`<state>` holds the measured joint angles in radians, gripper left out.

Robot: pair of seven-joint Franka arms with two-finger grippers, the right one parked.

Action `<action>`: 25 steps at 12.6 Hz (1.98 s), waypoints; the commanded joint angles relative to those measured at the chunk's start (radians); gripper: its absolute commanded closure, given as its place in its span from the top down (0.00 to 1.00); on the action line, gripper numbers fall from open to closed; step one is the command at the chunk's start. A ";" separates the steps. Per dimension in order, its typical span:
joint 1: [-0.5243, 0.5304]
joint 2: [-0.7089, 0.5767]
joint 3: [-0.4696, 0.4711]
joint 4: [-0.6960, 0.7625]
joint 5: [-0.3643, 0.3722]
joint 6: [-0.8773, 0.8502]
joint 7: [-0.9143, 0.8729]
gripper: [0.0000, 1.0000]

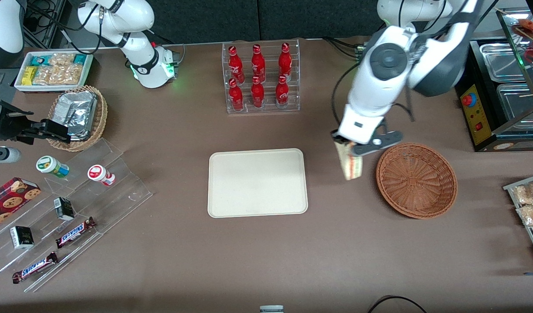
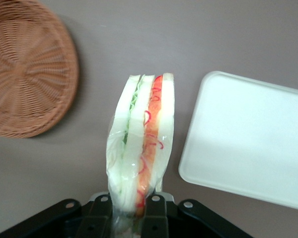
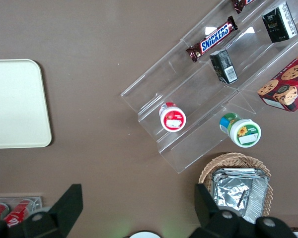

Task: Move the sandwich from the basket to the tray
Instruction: 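Lift the sandwich and carry it with the left gripper over the tray, then lower the sandwich onto the tray with the left gripper, then open the left gripper to release the sandwich on the tray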

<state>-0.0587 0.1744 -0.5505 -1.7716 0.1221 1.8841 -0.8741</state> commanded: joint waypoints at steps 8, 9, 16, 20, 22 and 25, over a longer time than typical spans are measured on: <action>-0.286 0.472 0.012 0.202 0.367 0.237 -0.302 0.19; -0.294 0.506 0.012 0.219 0.404 0.237 -0.331 0.19; -0.348 0.623 0.015 0.277 0.476 0.257 -0.374 0.20; -0.345 0.616 0.015 0.279 0.478 0.254 -0.378 0.99; -0.336 0.567 0.012 0.310 0.465 0.175 -0.379 0.99; -0.307 0.437 0.012 0.409 0.325 -0.139 -0.358 1.00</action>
<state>-0.3826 0.7181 -0.5451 -1.3980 0.5234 1.8995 -1.2379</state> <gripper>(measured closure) 0.093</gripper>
